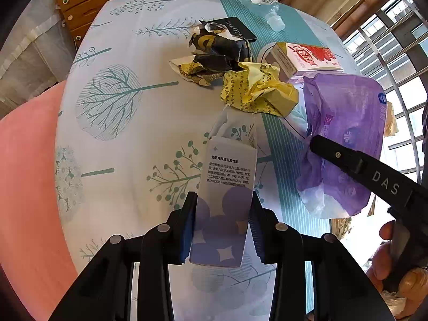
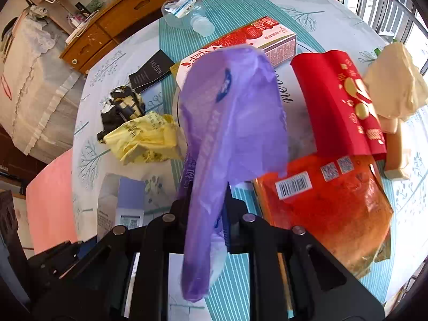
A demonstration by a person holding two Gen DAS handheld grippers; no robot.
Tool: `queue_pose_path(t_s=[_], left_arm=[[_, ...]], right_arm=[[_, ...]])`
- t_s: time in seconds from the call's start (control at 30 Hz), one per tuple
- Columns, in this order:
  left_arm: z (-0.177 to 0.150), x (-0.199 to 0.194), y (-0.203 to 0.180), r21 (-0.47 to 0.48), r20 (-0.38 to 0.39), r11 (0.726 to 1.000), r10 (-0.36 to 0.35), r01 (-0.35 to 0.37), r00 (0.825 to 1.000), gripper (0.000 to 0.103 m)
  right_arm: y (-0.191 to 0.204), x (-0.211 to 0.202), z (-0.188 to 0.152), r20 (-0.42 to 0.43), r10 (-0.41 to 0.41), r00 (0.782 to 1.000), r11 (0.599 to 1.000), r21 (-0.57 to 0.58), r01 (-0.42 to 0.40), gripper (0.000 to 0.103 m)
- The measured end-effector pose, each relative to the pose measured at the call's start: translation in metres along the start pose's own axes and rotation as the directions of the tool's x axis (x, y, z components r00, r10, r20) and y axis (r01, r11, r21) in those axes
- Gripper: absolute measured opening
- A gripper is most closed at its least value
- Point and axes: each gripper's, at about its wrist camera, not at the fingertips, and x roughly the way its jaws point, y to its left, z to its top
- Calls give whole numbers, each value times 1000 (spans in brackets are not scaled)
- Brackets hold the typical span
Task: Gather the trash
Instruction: 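Carry the carton and purple bag down over the trash bin with both tools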
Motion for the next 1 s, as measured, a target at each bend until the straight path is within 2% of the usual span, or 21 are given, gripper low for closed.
queue_pose_path(t_s=[0.2, 0.43, 0.6, 0.9, 1.0], left_arm=[[-24, -34, -10, -20, 44, 1000, -6, 7, 999, 37], [-54, -91, -53, -62, 147, 998, -7, 17, 989, 37], [-96, -120, -101, -71, 210, 997, -2, 18, 978, 37], [-189, -143, -196, -48, 296, 999, 10, 4, 955, 37], [-220, -145, -215, -64, 294, 998, 5, 15, 956, 37]], right_arm=[[-17, -43, -27, 12, 52, 999, 998, -24, -52, 10], [-43, -108, -68, 13, 119, 993, 988, -103, -117, 10], [-69, -158, -102, 34, 161, 986, 971, -187, -152, 10], [-135, -239, -167, 68, 215, 974, 943, -276, -189, 10], [-156, -255, -188, 56, 220, 974, 938, -287, -195, 10]])
